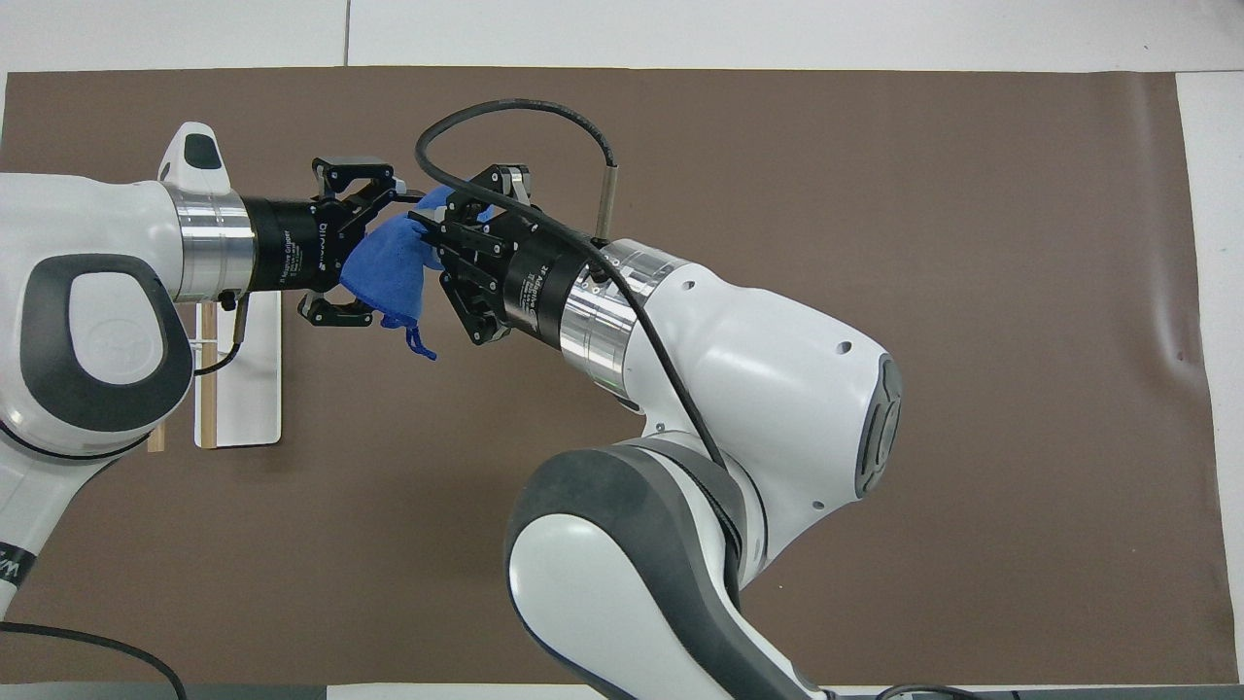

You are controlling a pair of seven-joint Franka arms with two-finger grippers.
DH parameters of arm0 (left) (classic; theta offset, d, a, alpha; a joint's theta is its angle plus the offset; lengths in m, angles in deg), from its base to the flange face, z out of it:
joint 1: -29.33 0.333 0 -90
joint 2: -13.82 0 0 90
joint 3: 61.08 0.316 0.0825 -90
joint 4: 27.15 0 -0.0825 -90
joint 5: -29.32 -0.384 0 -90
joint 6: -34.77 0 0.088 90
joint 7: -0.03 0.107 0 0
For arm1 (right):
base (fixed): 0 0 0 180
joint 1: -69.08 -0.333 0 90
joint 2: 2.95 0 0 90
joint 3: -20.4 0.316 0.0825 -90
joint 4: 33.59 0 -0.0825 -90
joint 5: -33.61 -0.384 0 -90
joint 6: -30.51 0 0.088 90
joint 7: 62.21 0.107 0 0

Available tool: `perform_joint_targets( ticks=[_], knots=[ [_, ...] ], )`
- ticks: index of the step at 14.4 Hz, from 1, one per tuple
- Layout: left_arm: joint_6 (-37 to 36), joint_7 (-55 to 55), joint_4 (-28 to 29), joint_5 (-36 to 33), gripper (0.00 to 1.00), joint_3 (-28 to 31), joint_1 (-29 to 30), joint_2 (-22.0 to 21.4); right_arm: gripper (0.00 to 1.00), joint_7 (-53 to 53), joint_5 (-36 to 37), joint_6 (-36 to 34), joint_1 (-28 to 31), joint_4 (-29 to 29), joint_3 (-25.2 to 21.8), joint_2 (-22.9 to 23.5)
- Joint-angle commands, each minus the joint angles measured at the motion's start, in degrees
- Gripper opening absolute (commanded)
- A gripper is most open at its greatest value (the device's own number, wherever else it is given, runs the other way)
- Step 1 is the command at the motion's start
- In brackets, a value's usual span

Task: Right arm passes towel to left arm to hang
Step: 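Close the left gripper on the towel held by the right gripper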

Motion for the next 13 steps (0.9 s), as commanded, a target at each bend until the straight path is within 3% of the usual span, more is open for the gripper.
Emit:
perform_joint_targets(
  ticks=[1,9,13],
  knots=[
    [-4.74,-1.33,0.63,0.97,1.0,0.23,2.7,-2.99,0.0,0.02,-1.19,0.8,0.05,-1.17,0.26,0.94],
    [1.84,-18.11,1.5,0.88,1.0,-0.12,-0.63,-2.56,0.0,-0.16,-1.19,0.72,0.14,-1.17,0.26,1.03],
    [5.44,-18.22,1.51,0.62,1.0,-0.12,-1.69,-2.03,0.0,-0.25,-1.11,0.72,0.14,-1.08,0.26,1.03]
  ],
)
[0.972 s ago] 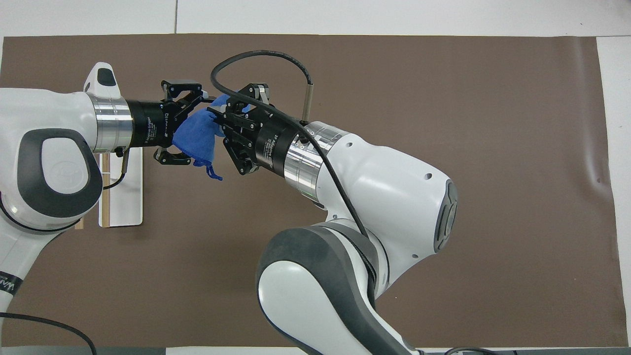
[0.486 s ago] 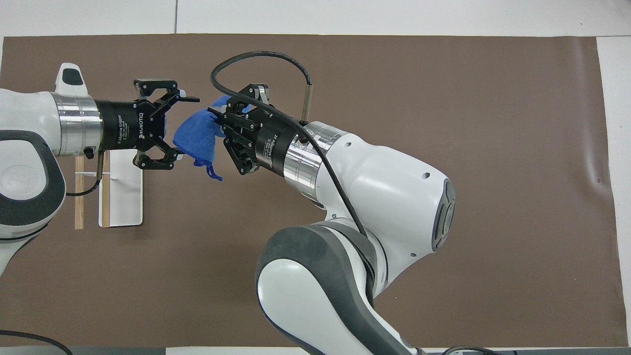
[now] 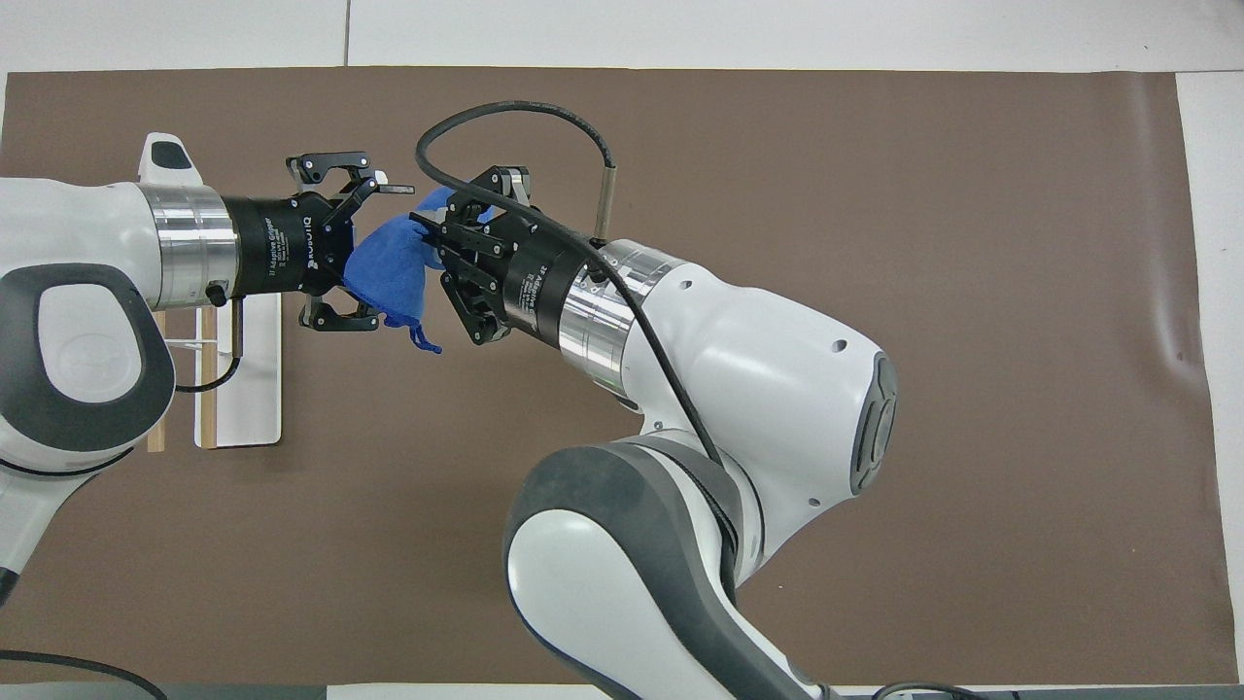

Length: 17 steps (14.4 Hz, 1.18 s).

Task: Right arm passes towel to left arm to hang
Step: 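Close the left gripper on the towel held by the right gripper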

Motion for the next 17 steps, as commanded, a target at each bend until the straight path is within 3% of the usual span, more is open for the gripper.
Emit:
perform_joint_targets(
  ticks=[1,2,4,9,14,16,17],
  knots=[
    [3.42,-0.31,0.89,0.23,0.8,0.42,-0.83,-0.12,0.0,-0.25,-1.19,0.72,0.14,-1.08,0.26,0.72],
    [3.42,-0.14,0.45,0.22,0.46,0.42,-0.31,0.06,0.0,-0.25,-1.19,0.72,0.23,-0.99,0.26,0.72],
    [3.59,1.52,-0.08,-0.04,0.0,0.51,-0.13,0.59,0.0,-0.25,-1.19,0.72,0.23,-0.99,0.26,0.72],
    [3.59,4.17,-0.87,-0.39,0.0,0.69,0.84,0.59,0.0,-0.25,-1.19,0.72,0.32,-0.91,0.26,0.72],
    [3.59,4.35,-2.97,-9.43,0.0,0.78,0.84,0.15,0.0,-1.99,-0.58,0.63,0.67,-0.73,0.26,0.81],
    [3.59,4.43,-3.33,-13.81,0.0,0.78,0.84,-0.2,1.0,-5.59,-0.23,0.54,0.58,-0.56,0.18,0.72],
    [3.68,4.43,-3.33,-16.54,0.0,0.78,0.84,-0.2,1.0,-9.7,0.91,0.54,0.76,0.06,0.0,0.72]
  ],
)
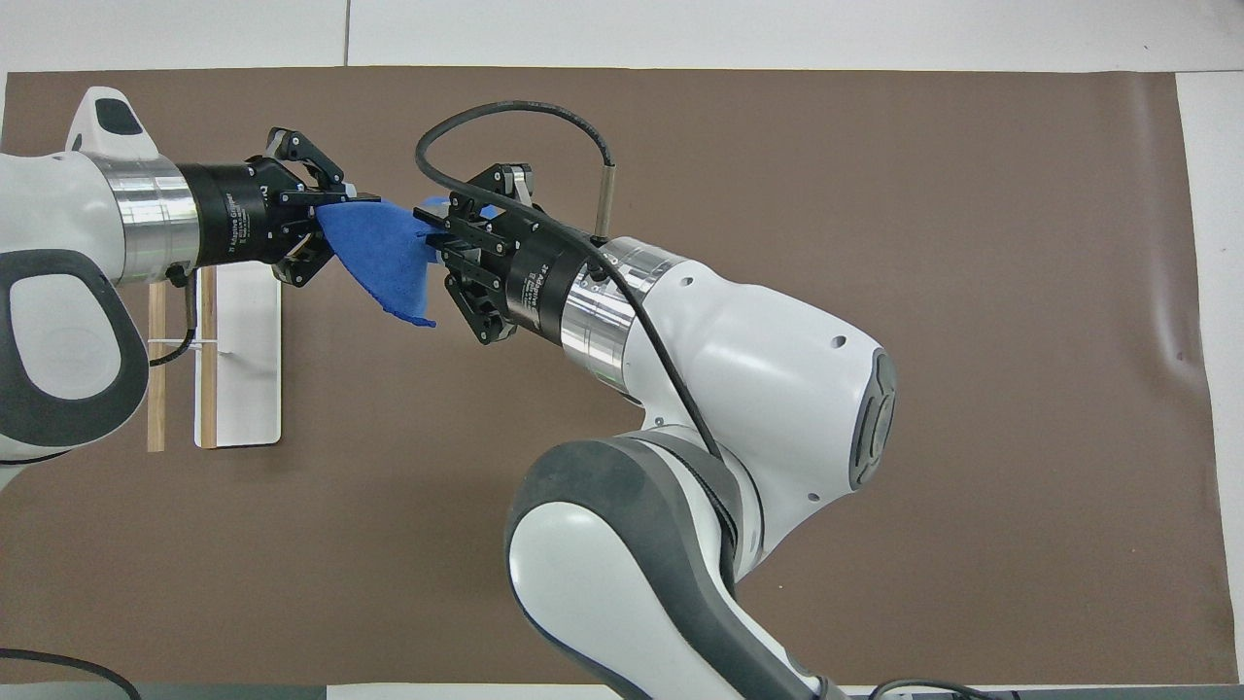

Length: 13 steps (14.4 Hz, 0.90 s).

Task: Right arm passes towel to left arm to hang
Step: 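Open the right gripper and withdraw it while the left gripper pulls the towel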

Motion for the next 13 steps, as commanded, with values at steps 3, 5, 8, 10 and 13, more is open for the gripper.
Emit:
perform_joint_targets(
  ticks=[3,5,8,10,13],
  knots=[
    [3.0,0.78,-0.14,-11.02,0.0,0.04,1.08,-0.39,1.0,-15.11,8.28,-0.25,3.64,2.4,-0.06,-0.08],
    [5.03,1.39,-0.13,-13.32,0.0,0.04,1.35,-0.48,1.0,-18.71,15.82,-2.35,5.67,4.42,-0.14,-0.52],
    [5.74,5.6,0.04,-17.89,0.0,0.04,3.1,-1.18,1.0,-29.67,26.38,-9.8,12.07,7.06,-0.14,-2.1],
    [7.06,5.7,0.57,-20.09,0.0,0.04,4.24,-1.53,1.0,-39.24,30.87,-16.74,16.82,7.68,-0.14,-2.89],
    [6.97,4.91,2.84,-20.63,0.0,0.04,7.05,-2.94,1.0,-50.61,42.63,-26.06,23.68,8.56,-0.14,-4.03]
  ],
)
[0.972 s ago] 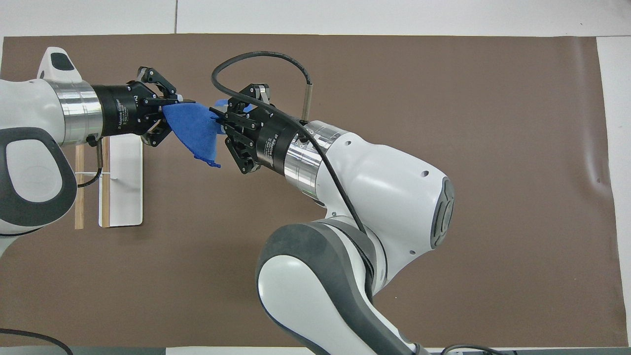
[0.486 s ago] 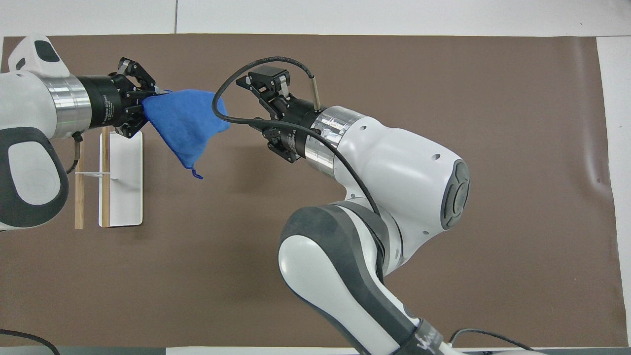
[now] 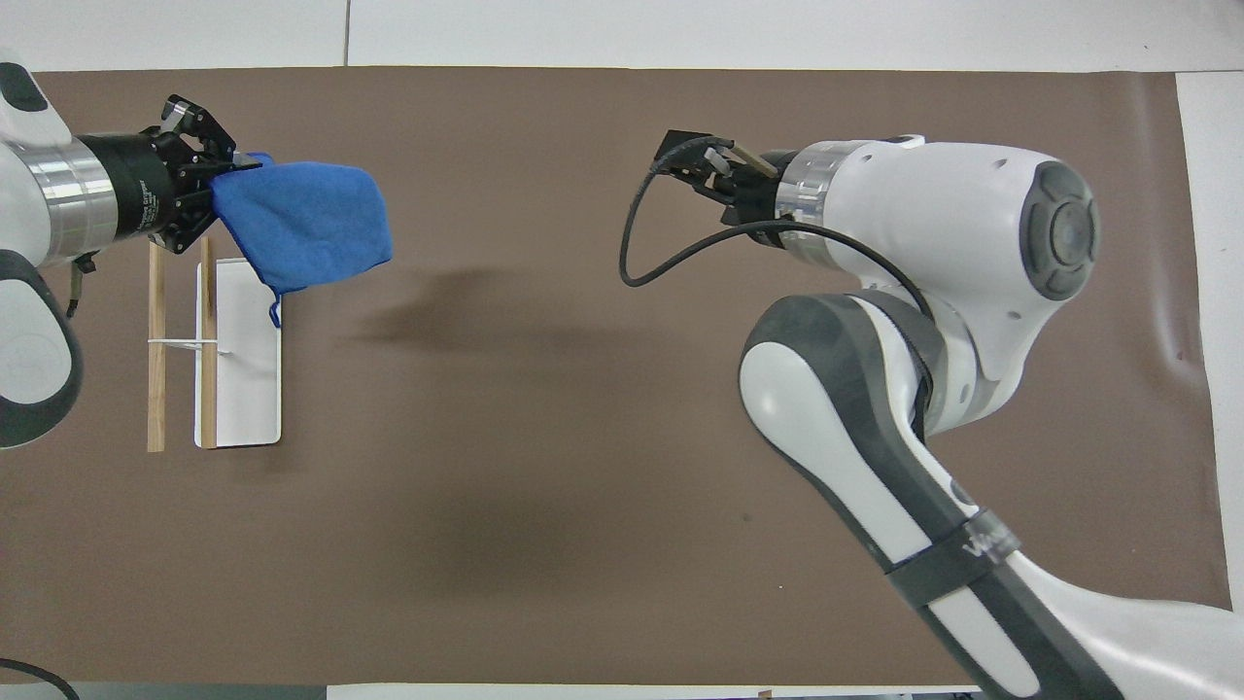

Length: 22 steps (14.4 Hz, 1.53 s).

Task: Right arm passes towel to left arm to hang
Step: 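Open the right gripper and withdraw it while the left gripper pulls the towel, then drape the towel over the rack crossbar and release with the left gripper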

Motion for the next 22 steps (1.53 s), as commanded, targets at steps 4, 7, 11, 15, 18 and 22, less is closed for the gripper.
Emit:
perform_joint_targets(
  ticks=[4,7,11,15,18,22],
  knots=[
    [4.62,-1.8,11.39,-1.2,0.0,-0.18,6.33,-7.25,1.0,-12.38,19.79,-17.39,8.3,1.35,0.77,-4.05],
    [14.29,-1.98,18.43,-1.2,0.0,-0.26,10.72,-9.8,1.0,-16.16,21.03,-27.67,12.51,0.04,0.68,-8.78],
    [16.51,-2.33,22.13,-1.2,0.0,-0.35,15.99,-11.48,1.0,-18.11,22.35,-44.0,17.79,-6.71,0.6,-11.44],
    [18.62,-1.98,24.68,-1.2,0.0,-0.26,19.16,-11.48,1.0,-18.11,24.02,-56.78,19.47,-14.37,0.33,-11.61],
    [21.25,-1.63,26.88,-1.2,0.0,-0.26,20.66,-10.78,1.0,-17.94,24.02,-56.28,20.43,-13.51,0.07,-11.96],
    [21.43,-1.54,28.55,-1.2,0.0,-0.26,24.25,-9.46,1.0,-18.29,24.2,-55.05,20.26,-11.05,0.07,-13.1]
  ],
)
